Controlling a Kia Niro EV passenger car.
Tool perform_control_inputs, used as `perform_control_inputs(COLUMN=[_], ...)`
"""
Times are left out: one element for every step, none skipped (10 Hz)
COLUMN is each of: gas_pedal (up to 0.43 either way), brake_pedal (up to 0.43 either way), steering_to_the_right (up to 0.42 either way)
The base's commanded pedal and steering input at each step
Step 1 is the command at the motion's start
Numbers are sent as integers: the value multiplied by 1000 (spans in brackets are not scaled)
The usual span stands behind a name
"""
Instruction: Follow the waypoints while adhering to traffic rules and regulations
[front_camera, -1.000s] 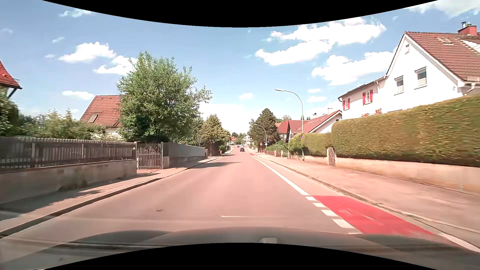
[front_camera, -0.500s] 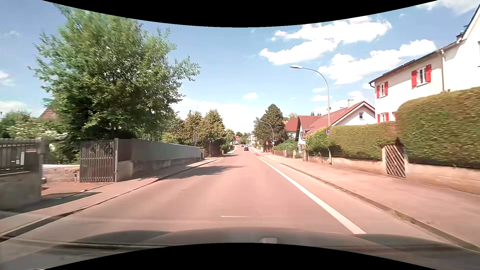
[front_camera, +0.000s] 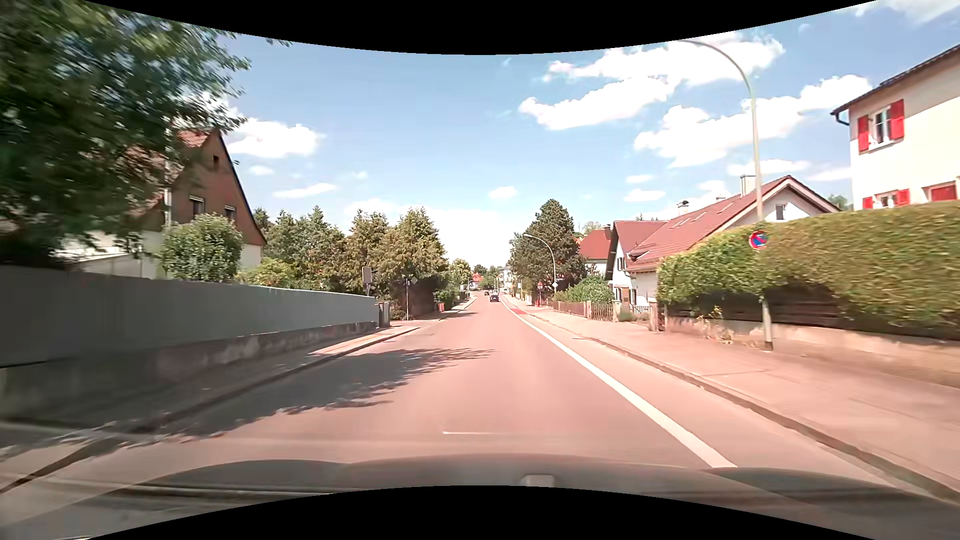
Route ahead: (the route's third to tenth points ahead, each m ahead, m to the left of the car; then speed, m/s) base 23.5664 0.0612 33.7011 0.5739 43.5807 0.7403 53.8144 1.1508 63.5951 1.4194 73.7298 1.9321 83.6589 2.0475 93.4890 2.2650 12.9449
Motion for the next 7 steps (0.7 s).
perform_control_inputs(gas_pedal=[110,110,110,110,98,98,87], brake_pedal=[0,0,0,0,0,0,0], steering_to_the_right=[-4,-4,-4,-4,-4,-5,-4])
